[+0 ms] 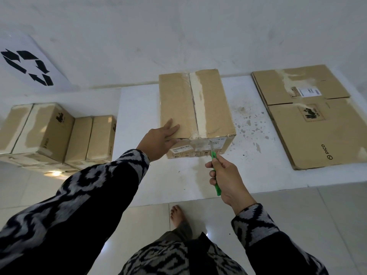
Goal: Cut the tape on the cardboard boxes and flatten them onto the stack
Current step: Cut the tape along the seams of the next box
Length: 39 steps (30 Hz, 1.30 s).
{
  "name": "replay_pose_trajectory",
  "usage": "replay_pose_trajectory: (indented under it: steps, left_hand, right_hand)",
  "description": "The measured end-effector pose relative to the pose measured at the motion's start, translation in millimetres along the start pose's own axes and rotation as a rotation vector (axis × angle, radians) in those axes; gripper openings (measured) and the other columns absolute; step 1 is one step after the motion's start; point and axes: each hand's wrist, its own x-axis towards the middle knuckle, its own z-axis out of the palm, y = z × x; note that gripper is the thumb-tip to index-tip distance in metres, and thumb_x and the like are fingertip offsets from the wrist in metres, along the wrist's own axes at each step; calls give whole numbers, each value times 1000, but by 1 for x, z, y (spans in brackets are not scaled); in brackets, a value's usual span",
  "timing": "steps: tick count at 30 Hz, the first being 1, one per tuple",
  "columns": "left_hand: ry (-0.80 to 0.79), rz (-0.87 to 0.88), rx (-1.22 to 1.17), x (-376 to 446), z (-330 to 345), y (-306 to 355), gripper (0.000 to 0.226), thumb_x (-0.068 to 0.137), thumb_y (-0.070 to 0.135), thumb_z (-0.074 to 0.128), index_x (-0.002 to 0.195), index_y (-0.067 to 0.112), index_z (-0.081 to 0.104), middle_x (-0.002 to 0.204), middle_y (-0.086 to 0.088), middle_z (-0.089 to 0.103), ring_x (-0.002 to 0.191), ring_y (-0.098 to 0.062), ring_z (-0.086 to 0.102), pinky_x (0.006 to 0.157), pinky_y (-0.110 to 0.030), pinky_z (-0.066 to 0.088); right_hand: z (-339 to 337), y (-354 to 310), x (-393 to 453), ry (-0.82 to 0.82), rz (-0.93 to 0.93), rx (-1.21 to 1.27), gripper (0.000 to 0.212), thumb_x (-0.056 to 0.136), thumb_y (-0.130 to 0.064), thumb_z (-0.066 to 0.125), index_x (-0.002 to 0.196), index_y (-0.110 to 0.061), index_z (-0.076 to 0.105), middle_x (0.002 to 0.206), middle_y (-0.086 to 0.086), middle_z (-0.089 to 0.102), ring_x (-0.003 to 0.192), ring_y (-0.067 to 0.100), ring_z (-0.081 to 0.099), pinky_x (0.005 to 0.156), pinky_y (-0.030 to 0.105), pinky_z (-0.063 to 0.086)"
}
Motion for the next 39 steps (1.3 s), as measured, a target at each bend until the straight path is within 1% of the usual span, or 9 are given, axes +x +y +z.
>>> replay_pose_trajectory:
  steps: [11,22,30,34,37,39]
  left_hand:
    - [0,1,4,-1,1,0,52,98,42,56,148,33,41,161,11,21,138,-24,43,114,-36,34]
    - [-12,-2,12,1,0,0,53,98,43,56,148,34,41,161,12,20,139,-22,42,114,-34,34]
    - [-13,-15,-13,0,-2,3,53,98,40,55,148,34,40,161,11,20,140,-21,41,115,-34,33]
    - [-14,-10,-18,-3,0,4,53,98,42,55,148,33,41,161,12,19,139,-21,42,115,-33,33]
    - [-28,-23,28,0,-2,4,53,99,44,53,149,34,38,162,11,18,138,-23,43,113,-33,34]
    - [-35,-26,36,0,-2,4,54,98,46,53,149,36,38,161,12,18,138,-22,43,113,-33,34]
  right_hand:
    - [0,-6,3,28,-19,21,43,105,-10,42,148,-11,41,84,2,58,59,10,34,44,19,32]
    - [8,-10,17,-20,0,34,38,105,-10,43,143,-8,48,82,1,56,56,10,33,42,18,30]
    - [18,-22,23,-11,39,2,32,105,-9,43,135,-8,53,79,3,53,55,10,33,41,17,27]
    - [17,-24,24,-9,59,-16,36,105,-10,44,140,-11,49,81,3,53,55,9,33,39,17,28]
    - [22,-29,29,-1,89,-15,39,104,-10,44,144,-10,47,77,1,53,54,8,34,39,17,29]
    - [26,-29,27,-7,94,-6,38,104,-9,44,142,-10,47,79,2,52,54,7,35,39,17,29]
